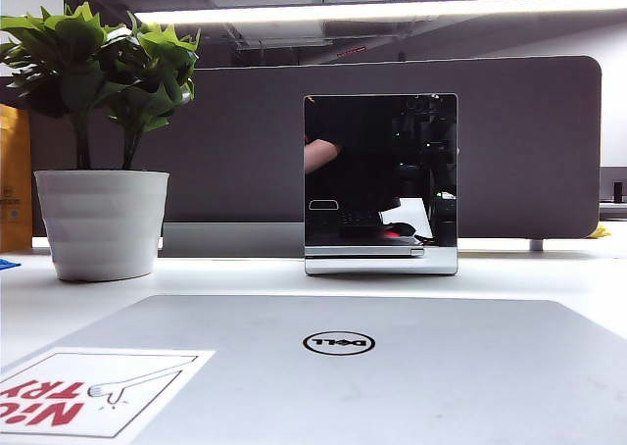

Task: Close the laptop lid.

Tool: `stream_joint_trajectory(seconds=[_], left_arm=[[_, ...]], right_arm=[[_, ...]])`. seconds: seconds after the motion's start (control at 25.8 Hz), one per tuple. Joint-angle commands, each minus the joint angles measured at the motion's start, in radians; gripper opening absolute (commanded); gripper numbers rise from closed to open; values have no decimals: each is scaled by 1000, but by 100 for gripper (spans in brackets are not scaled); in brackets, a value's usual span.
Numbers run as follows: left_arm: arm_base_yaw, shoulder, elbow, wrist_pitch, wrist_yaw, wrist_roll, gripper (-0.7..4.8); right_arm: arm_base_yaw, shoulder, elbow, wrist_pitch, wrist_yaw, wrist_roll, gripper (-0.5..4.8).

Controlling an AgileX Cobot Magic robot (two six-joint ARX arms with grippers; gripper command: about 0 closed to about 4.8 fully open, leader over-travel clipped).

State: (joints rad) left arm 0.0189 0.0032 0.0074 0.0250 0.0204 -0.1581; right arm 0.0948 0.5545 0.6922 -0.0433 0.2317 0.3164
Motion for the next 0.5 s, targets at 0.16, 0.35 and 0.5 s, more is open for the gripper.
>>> stream_joint_trajectory(seconds=[0.16,0.35,0.5], left_arm=[[2,1,1,14,-1,1,-5],[2,1,1,14,3,48,-5],[2,1,1,13,3,60,-5]], right_arm=[[1,1,4,10,-2,-3,-1],[1,1,4,10,-2,-3,-1],[1,1,4,10,-2,-3,-1]])
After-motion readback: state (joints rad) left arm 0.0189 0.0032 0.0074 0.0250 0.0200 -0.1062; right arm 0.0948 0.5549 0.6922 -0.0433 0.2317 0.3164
